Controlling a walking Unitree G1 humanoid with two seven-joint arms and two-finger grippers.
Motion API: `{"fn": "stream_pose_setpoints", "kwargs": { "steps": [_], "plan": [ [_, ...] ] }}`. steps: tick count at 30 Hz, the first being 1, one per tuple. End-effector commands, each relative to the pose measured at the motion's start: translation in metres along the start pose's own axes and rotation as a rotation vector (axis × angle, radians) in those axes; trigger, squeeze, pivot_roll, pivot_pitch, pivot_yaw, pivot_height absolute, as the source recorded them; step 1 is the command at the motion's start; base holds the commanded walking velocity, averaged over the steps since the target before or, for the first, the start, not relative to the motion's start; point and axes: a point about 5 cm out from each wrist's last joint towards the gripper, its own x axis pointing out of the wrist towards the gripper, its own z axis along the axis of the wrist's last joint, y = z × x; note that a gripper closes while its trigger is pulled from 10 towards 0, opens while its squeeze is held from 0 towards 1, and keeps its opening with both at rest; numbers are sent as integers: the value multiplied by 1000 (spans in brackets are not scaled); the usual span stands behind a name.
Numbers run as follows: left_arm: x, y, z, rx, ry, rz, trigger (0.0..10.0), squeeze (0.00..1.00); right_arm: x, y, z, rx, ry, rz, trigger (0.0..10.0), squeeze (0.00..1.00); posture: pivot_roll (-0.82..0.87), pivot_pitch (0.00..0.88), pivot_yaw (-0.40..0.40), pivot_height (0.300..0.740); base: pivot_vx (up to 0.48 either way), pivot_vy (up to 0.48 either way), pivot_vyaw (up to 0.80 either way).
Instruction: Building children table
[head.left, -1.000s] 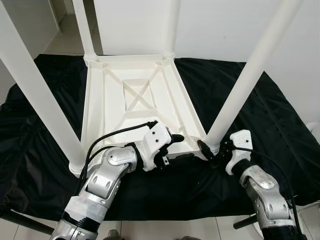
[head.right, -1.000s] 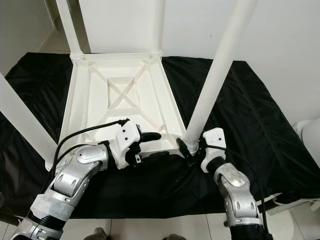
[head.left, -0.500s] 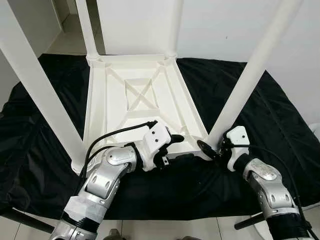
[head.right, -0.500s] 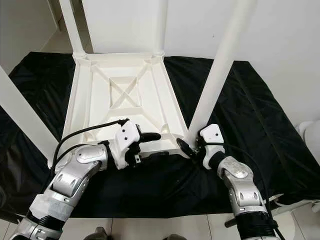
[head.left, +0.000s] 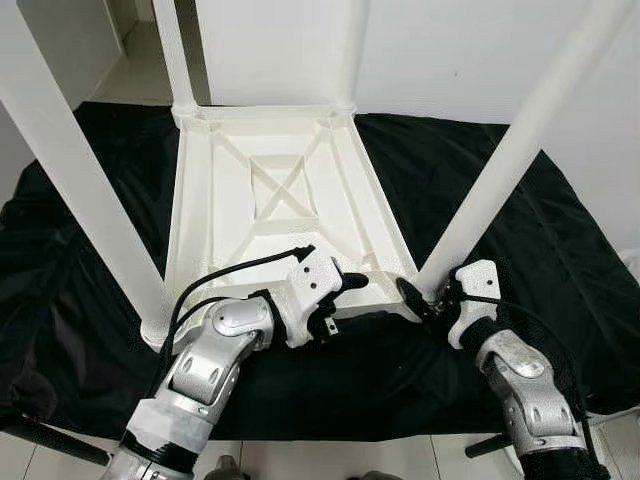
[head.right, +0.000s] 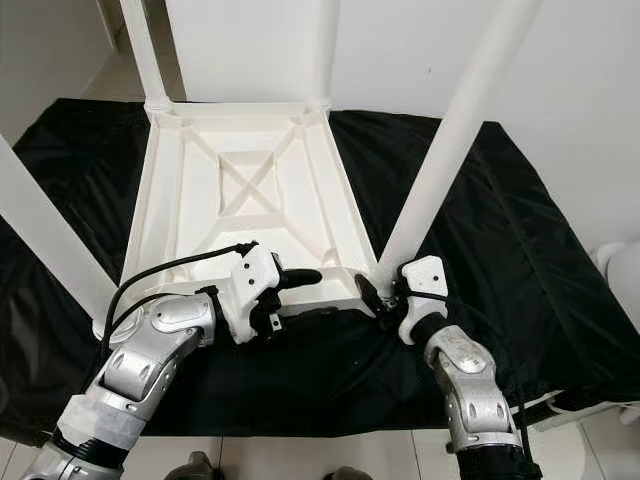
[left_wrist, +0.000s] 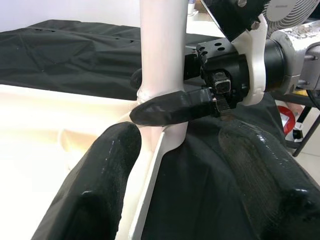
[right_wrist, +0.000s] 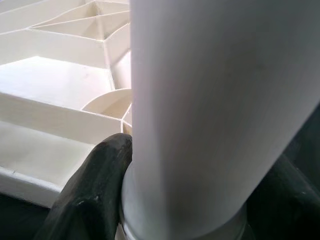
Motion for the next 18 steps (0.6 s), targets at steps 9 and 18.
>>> {"fn": "stream_pose_setpoints", "kwargs": {
  "steps": [9, 18],
  "plan": [
    [4, -1, 1, -16, -5, 14, 10000, 0, 5, 26, -3, 183, -45, -482, 10000, 0, 18, 26, -51, 740, 0, 0, 0],
    [5, -1, 2, -15, -11, 9, 10000, 0, 13, 45, -1, 235, -56, -501, 10000, 0, 24, 10, -54, 740, 0, 0, 0]
  ]
}}
